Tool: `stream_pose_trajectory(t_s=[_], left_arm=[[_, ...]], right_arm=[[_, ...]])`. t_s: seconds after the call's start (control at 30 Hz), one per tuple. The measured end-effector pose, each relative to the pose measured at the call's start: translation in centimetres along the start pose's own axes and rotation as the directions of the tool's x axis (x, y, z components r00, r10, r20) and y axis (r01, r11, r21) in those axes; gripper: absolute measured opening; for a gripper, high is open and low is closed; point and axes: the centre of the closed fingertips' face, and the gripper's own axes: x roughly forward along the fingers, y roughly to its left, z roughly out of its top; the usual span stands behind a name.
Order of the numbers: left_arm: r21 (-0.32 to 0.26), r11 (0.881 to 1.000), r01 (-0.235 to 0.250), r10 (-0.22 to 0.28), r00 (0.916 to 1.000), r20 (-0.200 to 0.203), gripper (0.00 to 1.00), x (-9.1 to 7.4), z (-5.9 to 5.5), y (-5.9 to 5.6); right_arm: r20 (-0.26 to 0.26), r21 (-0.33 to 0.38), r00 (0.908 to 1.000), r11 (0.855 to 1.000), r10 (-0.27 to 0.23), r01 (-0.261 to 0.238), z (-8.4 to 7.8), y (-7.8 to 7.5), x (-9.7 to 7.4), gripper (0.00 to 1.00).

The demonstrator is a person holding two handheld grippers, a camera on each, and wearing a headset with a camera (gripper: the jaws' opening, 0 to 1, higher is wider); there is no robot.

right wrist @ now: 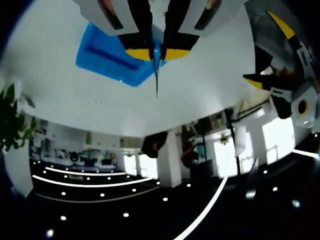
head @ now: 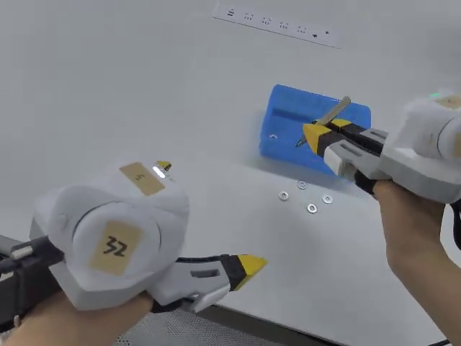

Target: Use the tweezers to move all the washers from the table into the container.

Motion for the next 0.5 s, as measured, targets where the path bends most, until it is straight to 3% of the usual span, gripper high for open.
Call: stream_pose_trajectory(t_s=[0.27,0.33,0.5], left_arm=[[0.010,1.000,-0.004,0.004,0.9999,-0.012,0.99,0.2,0.0,-0.1],[0.006,0.999,-0.031,0.032,0.9992,-0.024,0.99,0.2,-0.2,0.3],[-0.003,1.000,-0.030,0.030,0.9987,-0.041,0.99,0.4,-0.6,0.5]], right_arm=[[-0.095,0.002,0.9955,1.000,0.003,-0.003,-4.7,0.6,0.2,0.04],[-0.102,0.010,0.9947,1.000,0.009,-0.008,-5.2,0.6,0.4,0.04],[-0.114,0.025,0.9934,1.000,0.014,-0.011,-5.7,0.5,0.9,0.04]])
